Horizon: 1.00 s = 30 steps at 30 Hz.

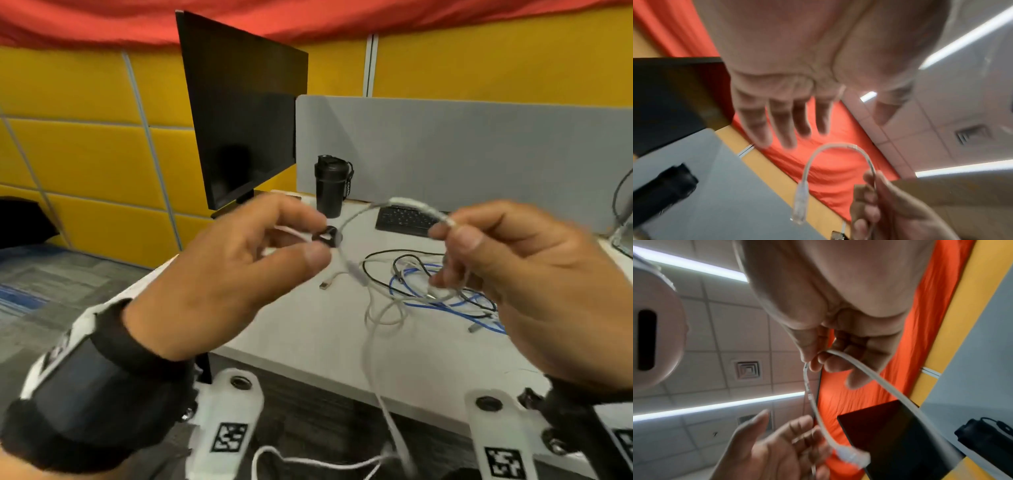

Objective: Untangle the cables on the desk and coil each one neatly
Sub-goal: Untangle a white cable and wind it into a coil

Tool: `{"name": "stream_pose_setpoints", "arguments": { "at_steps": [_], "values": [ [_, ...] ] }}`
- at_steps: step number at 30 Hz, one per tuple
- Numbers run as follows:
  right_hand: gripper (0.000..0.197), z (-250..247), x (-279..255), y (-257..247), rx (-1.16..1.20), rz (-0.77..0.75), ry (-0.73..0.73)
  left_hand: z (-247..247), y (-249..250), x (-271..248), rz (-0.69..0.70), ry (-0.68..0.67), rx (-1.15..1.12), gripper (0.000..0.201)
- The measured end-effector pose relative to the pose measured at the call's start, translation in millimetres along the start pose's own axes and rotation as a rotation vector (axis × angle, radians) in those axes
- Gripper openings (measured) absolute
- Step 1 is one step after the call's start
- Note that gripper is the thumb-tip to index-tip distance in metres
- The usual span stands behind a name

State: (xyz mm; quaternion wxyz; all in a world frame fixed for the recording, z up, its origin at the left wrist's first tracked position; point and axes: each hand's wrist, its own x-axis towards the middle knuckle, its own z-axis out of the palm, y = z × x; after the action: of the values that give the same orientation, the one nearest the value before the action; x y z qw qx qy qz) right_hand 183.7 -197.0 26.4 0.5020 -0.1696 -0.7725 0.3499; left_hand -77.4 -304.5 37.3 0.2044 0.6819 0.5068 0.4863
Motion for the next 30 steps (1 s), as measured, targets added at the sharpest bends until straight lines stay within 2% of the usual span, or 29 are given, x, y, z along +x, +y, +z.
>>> {"name": "stream_pose_setpoints", "arguments": {
  "at_steps": [1,2,3,4,6,9,12,15,18,20,21,23,25,28,30],
  "values": [
    [0.024,7.4,-1.8,-2.9,-0.036,-0.009,-0.044,8.1,0.7,0.4,0.038,0.131,0.053,0.044],
    [0.020,14.0,-3.0,-5.7,-0.073,-0.020,-0.072,14.6,2.1,0.0,0.079,0.182,0.160,0.045],
    [0.018,19.0,-4.3,-8.1,-0.093,-0.026,-0.085,20.0,2.5,-1.1,0.107,0.146,0.258,0.042],
    [0.017,23.0,-5.2,-9.2,-0.091,-0.025,-0.082,24.1,1.2,-1.4,0.118,0.050,0.272,0.033],
    [0.017,26.0,-5.7,-8.0,-0.042,0.003,-0.030,29.0,-3.1,-2.2,0.041,-0.128,0.043,0.017],
    [0.016,19.8,-3.4,2.4,0.112,0.094,0.095,28.9,-10.1,-0.1,-0.180,-0.147,-0.388,0.025],
    [0.018,16.5,-1.2,10.9,0.221,0.183,0.128,27.4,-16.0,1.3,-0.242,-0.188,-0.620,0.026],
    [0.022,19.4,-1.2,14.5,0.239,0.239,0.036,34.6,-17.6,2.8,-0.279,-0.205,-0.742,0.026],
    [0.037,28.2,-6.7,12.2,-0.095,0.153,-0.112,45.8,-16.9,6.6,-0.303,-0.141,-0.786,0.026],
    [0.028,39.3,-10.2,10.3,-0.143,0.121,-0.106,50.2,-16.5,7.8,-0.330,-0.118,-0.844,0.027],
    [0.024,44.0,-11.2,11.4,-0.056,0.155,-0.061,51.9,-16.4,8.3,-0.346,-0.124,-0.873,0.027],
    [0.022,48.2,-10.3,19.5,0.169,0.316,0.043,54.5,-15.7,8.1,-0.378,-0.180,-0.932,0.028],
    [0.019,48.9,-8.2,27.3,0.274,0.480,0.094,57.0,-13.3,6.2,-0.387,-0.265,-1.003,0.026],
    [0.020,57.1,-12.9,38.1,0.282,0.641,-0.001,61.1,-11.3,5.6,-0.371,-0.324,-1.176,0.019],
    [0.024,67.4,-22.1,44.9,0.105,0.598,-0.155,64.0,-15.6,8.7,-0.359,-0.197,-1.186,0.016]
  ]
}}
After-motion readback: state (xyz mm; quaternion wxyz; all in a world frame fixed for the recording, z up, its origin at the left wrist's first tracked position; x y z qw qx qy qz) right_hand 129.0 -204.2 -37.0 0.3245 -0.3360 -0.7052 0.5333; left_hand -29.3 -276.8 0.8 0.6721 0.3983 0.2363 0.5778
